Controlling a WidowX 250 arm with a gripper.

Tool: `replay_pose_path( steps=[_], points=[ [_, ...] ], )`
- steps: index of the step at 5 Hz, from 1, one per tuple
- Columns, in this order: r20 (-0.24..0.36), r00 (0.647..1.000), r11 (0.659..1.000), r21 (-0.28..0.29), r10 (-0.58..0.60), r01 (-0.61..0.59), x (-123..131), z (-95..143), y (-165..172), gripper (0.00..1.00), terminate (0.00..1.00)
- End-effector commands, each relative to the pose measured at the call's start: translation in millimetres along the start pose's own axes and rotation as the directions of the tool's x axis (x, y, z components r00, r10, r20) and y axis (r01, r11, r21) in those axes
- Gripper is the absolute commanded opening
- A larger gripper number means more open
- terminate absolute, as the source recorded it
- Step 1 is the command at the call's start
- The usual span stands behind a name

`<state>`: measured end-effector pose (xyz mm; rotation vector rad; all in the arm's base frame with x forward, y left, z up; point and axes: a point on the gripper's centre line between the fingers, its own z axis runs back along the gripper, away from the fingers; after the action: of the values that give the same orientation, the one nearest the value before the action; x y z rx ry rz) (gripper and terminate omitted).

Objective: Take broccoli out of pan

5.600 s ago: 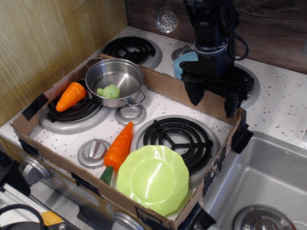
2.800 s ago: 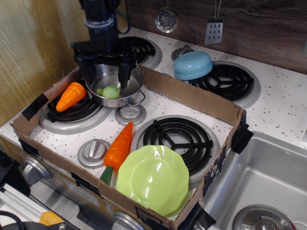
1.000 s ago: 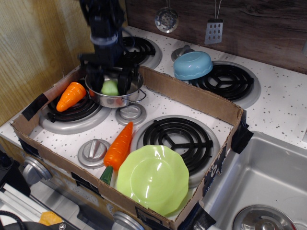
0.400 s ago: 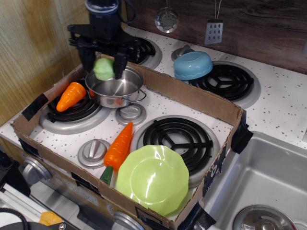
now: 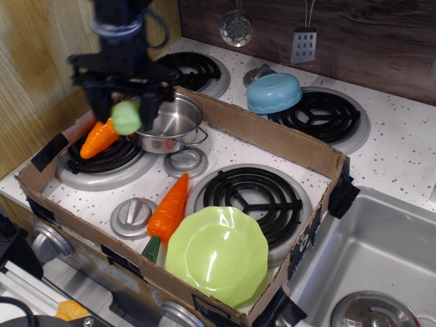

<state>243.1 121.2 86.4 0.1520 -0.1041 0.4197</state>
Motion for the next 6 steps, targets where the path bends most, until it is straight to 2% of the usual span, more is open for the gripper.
replay_pose_path(
  steps=[1,3,4,5,6],
  points=[
    [0.050,0.998,0.998,-0.038,0.048,-0.046,-20,-15,14,0.00,0.00],
    [0.072,0.992,0.990,-0.109,0.100,-0.092,-47,-55,17,0.00,0.00],
    [0.074,0.993,0.989,-0.127,0.087,-0.077,-47,-64,19,0.00,0.00],
    [0.096,0.994,0.992,-0.124,0.047,-0.035,-42,-64,20,1.00,0.00],
    [0.115,0.993,0.996,-0.084,0.022,-0.012,-38,-54,18,1.00,0.00]
  ],
)
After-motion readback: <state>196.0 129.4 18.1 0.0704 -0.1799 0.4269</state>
